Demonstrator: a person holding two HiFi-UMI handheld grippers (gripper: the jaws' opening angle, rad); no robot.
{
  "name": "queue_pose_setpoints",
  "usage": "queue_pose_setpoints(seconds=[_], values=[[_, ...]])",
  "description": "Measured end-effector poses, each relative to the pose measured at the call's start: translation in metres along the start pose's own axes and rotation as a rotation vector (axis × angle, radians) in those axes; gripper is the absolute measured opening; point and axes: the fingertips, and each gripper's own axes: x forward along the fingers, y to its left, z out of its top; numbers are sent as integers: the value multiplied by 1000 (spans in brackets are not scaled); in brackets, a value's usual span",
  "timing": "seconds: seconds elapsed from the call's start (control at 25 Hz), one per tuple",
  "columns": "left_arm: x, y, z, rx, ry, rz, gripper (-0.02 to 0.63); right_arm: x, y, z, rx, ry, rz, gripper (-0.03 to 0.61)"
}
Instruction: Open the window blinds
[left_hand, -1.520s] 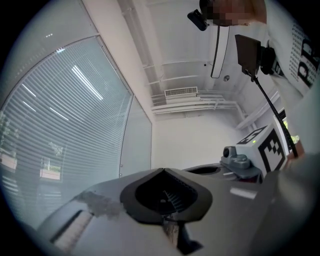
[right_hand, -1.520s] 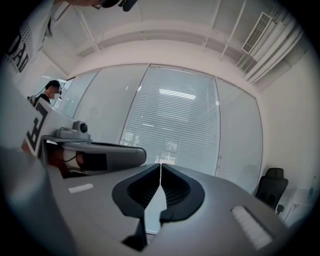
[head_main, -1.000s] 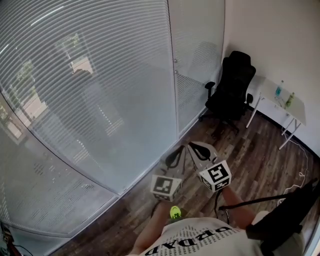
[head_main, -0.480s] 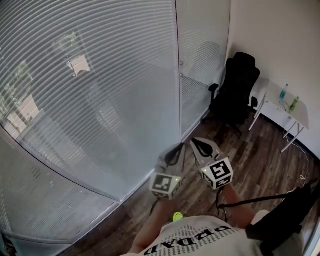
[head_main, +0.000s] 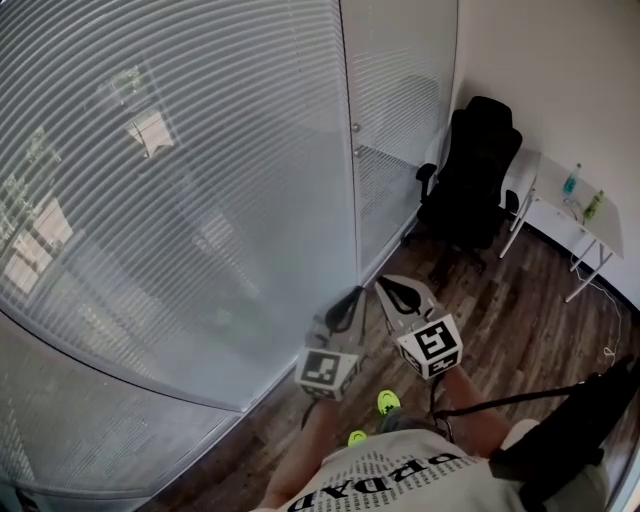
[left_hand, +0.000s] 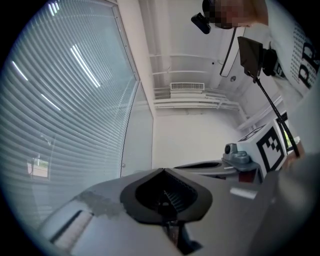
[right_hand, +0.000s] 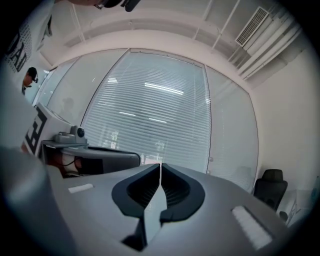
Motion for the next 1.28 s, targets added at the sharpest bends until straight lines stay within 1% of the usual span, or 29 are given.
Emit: queue_pose_setpoints(seconds=[0.08, 0.16, 0.32, 0.44, 0.56, 0.64, 0.72, 0.8, 0.84, 0.96, 1.08, 1.16, 1.28], values=[[8, 2, -2, -8, -7, 10, -8, 5, -7, -3, 0, -2, 12, 15], [28, 3, -3, -7, -9, 18, -8, 13, -24, -5, 0, -5, 25, 15], [74, 16, -15, 25, 31, 35, -8, 37, -66, -7, -5, -14, 51, 15], [106, 27, -21, 15, -1, 68, -8, 55, -92, -17, -12, -15, 77, 15], [134, 29, -14, 4, -45, 95, -8, 65, -115, -18, -17, -19, 96, 15], [147, 30, -14, 10, -44, 109, -8, 69, -126, -18, -20, -20, 106, 16], [160, 36, -26, 27, -29, 120, -8, 77, -139, -29, -22, -19, 115, 15], [177, 43, -34, 24, -44, 134, -8, 87, -152, -41, -21, -16, 122, 16], [186, 46, -32, 28, -35, 138, -8, 91, -159, -39, -17, -15, 125, 16], [206, 47, -19, 78, 47, 133, -8, 96, -177, -16, 1, -13, 127, 17], [215, 47, -27, 90, 51, 139, -8, 97, -184, -22, -2, -20, 125, 17], [225, 55, -32, 86, 55, 143, -8, 105, -192, -27, 1, -10, 121, 16], [246, 75, -24, 75, 70, 153, -8, 125, -207, -21, 8, 1, 114, 15]])
